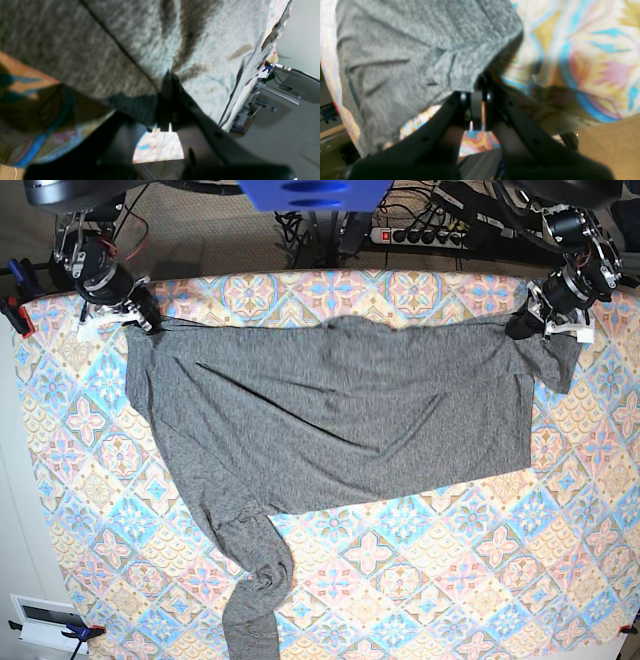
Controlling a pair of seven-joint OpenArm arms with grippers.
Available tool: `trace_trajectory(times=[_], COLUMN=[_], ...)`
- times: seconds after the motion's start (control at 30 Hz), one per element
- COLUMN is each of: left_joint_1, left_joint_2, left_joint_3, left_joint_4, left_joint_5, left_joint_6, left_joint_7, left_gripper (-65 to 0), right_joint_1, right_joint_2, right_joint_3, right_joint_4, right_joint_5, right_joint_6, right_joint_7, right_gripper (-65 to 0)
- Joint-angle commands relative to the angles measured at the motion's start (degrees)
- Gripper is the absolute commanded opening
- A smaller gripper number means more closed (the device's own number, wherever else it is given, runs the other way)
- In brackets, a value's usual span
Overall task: Layout the t-shirt on the table in an organized manner, then fold the t-shirt properly
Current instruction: 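Lift and pull the held shirt corners with both grippers toward the robot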
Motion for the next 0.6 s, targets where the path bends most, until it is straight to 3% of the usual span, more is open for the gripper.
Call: trace_trajectory(times=[0.0, 0.33, 0.57], left_joint_1=[1.4, 2.8, 4.1], left_joint_2=[-0.7, -5.3, -5.5], left_joint_3=[-0.2, -0.2, -0.2], left_joint_4=[-0.1, -0.2, -0.2], left_joint_5=[5.4, 5.3, 5.3], left_joint_6=[1.6, 1.6, 1.6], left_joint_7=[1.3, 1.4, 1.4], left_gripper=[-65.0, -65.0, -65.0], right_joint_1=[-0.6, -0.8, -0.8], right_joint_2=[0.7, 0.7, 0.8], right_joint_3=[0.6, 0.6, 0.6], right_joint_4=[0.9, 0.8, 0.7], right_joint_5=[0.6, 0.5, 0.5], right_joint_6=[0.2, 0.2, 0.2], right_joint_7=[0.1, 0.1, 0.0], right_gripper=[-65.0, -65.0, -65.0])
